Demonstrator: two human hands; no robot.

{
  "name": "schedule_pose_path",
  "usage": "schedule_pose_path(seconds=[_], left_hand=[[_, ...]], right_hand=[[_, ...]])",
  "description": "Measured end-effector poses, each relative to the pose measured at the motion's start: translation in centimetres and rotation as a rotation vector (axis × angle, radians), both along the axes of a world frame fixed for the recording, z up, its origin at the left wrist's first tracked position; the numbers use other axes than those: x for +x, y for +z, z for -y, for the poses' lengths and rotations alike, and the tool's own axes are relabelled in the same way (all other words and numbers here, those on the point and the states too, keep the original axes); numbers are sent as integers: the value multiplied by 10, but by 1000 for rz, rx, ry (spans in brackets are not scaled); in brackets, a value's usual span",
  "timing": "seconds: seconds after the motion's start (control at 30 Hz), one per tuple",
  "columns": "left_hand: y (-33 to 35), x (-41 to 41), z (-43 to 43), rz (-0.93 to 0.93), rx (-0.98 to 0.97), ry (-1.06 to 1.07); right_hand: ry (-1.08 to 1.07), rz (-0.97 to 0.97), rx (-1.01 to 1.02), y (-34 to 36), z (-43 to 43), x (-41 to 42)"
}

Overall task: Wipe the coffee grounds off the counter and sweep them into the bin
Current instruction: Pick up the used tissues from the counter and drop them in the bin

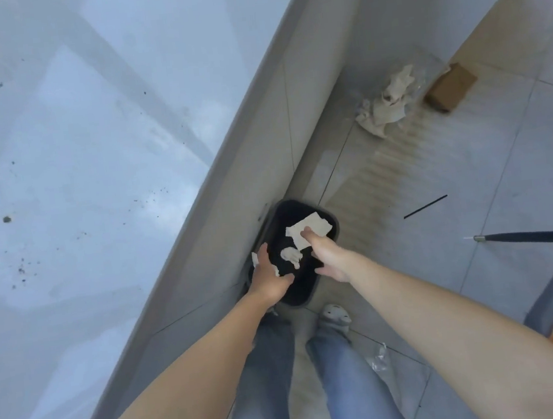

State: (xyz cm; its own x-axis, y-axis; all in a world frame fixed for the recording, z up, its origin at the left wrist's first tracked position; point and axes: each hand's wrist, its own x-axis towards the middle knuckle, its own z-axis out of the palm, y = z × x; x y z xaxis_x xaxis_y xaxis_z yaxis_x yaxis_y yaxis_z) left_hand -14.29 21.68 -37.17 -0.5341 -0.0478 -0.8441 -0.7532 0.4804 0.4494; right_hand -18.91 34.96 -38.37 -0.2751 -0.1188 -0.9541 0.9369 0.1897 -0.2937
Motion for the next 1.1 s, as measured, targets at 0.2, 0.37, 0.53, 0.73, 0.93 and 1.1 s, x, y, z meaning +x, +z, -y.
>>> schedule_pose_path(seconds=[0.2, 0.37, 0.53, 0.73, 0.93, 1.1], left_hand=[[28, -13, -1, -89, -73, -106], [72, -32, -20, -305, -14, -173], [143, -50, -35, -520, 68, -155], [242, -52, -21, -851, -199, -306], [320, -44, 31, -964, -555, -270], [365, -29, 83, -986, -716, -171]], right_hand=[[-4, -113, 60, 28, -6, -11], [45, -476, 168, 70, -6, -24], [-6, -803, 229, 138, 0, -41], [47, -1158, 239, 236, 10, -45], [314, -1384, 264, 312, 37, -50], [638, -1530, 281, 354, 84, -54]])
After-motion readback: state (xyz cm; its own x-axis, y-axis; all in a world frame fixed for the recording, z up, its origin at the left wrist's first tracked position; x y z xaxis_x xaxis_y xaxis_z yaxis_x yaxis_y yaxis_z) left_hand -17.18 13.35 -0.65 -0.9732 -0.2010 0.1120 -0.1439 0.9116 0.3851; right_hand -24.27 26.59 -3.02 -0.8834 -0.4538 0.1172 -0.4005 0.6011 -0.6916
